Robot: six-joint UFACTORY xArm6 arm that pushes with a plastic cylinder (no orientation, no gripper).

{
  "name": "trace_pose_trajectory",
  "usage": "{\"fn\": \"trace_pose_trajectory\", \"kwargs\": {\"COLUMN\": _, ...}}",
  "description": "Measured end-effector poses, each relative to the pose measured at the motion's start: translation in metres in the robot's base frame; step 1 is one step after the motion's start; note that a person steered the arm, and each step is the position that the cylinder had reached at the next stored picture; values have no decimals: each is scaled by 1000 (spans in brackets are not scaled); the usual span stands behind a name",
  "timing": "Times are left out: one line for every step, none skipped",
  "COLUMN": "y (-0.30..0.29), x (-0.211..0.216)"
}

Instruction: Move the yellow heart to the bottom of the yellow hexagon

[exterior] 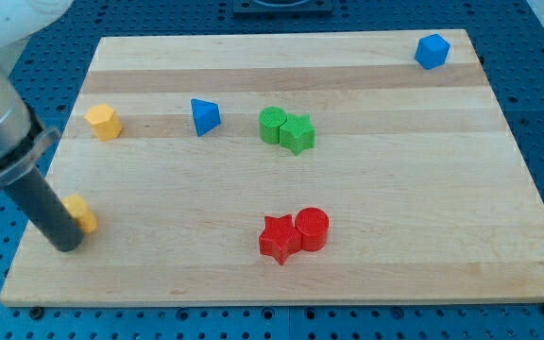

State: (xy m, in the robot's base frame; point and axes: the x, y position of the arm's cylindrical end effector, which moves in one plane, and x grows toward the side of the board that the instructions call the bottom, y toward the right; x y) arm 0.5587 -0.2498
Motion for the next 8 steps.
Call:
{"fn": "trace_pose_trajectory", "kwargs": {"y": -5, "x": -1}}
{"fn": "trace_pose_trajectory", "kwargs": {"y": 0, "x": -4}}
{"fn": "trace_pose_trajectory", "kwargs": {"y": 14, "x": -10}}
{"fn": "trace_pose_trajectory", "kwargs": {"y": 18, "x": -29}}
{"fn": "trace_pose_trajectory", "kwargs": {"y": 10, "x": -51}}
{"fn": "trace_pose_trajectory", "kwargs": {"y": 10, "x": -69}}
{"fn": "trace_pose_trajectory", "kwargs": {"y": 10, "x": -85}}
{"fn": "trace_pose_trajectory", "kwargs": {"y": 10, "x": -102}}
